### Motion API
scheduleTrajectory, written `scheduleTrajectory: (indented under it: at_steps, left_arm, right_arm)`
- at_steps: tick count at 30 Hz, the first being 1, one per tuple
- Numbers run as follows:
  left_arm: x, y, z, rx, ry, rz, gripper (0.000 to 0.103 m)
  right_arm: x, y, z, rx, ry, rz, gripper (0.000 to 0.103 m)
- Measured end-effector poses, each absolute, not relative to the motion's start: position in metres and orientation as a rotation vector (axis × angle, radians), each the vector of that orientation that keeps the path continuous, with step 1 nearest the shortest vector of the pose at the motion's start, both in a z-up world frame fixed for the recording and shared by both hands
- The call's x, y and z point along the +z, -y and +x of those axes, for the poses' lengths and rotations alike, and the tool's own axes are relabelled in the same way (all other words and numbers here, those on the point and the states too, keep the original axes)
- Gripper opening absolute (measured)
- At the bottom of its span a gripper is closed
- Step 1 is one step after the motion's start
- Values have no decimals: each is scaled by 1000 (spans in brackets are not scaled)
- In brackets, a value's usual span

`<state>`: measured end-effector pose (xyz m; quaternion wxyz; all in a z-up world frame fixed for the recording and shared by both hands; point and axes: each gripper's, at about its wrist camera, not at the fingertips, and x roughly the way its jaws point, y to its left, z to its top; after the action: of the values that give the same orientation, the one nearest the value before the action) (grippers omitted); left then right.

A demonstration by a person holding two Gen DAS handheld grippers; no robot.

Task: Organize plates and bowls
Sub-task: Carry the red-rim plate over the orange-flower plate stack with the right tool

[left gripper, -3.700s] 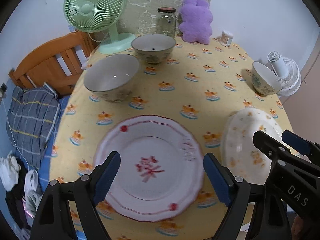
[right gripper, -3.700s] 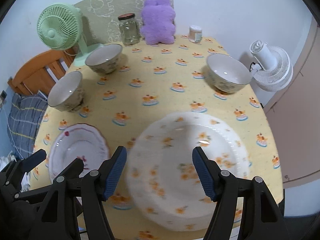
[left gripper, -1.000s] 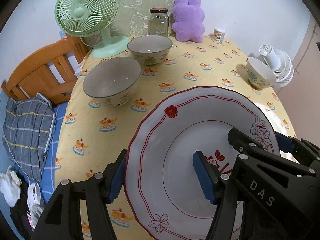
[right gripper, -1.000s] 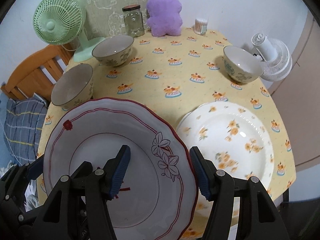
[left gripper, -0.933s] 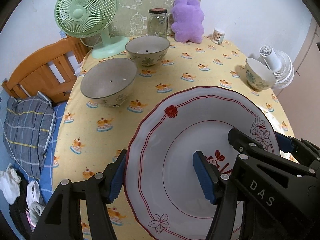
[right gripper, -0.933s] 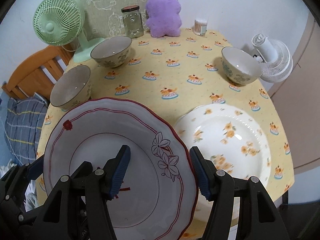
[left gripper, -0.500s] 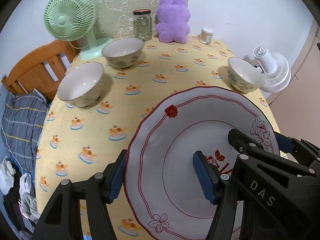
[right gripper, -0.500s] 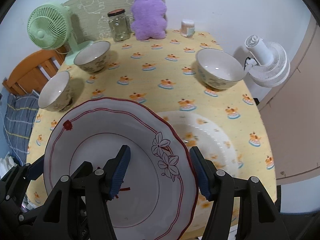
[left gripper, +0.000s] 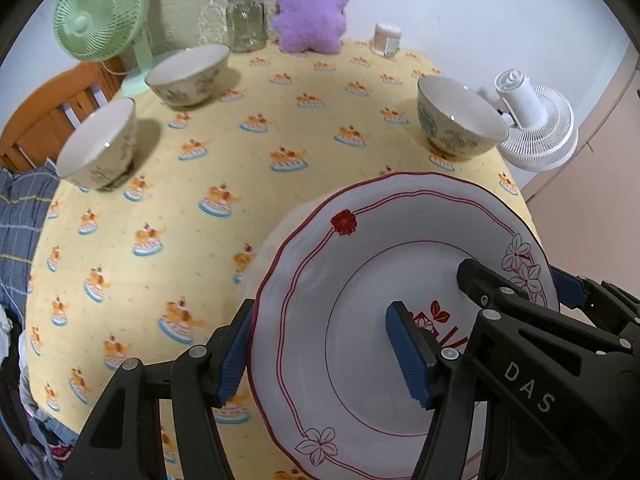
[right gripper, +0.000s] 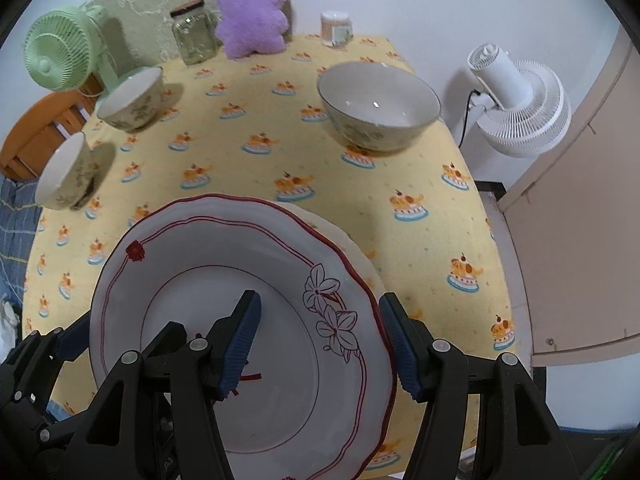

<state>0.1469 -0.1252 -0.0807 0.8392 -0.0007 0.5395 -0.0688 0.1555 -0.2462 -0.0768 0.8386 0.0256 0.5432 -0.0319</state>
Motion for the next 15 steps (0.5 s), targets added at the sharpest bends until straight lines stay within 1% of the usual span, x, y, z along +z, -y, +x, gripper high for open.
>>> scheduleTrajectory:
  at_steps: [6,15]
  left_arm:
    - [-95,141,150,-144,-1171,7,66]
    - [-105,148,160,-134,-1198,26,66]
  right_arm:
    - [-95,263,159,-74,-1187,66,65]
    - [-104,267,169,-75,-1207,53,65]
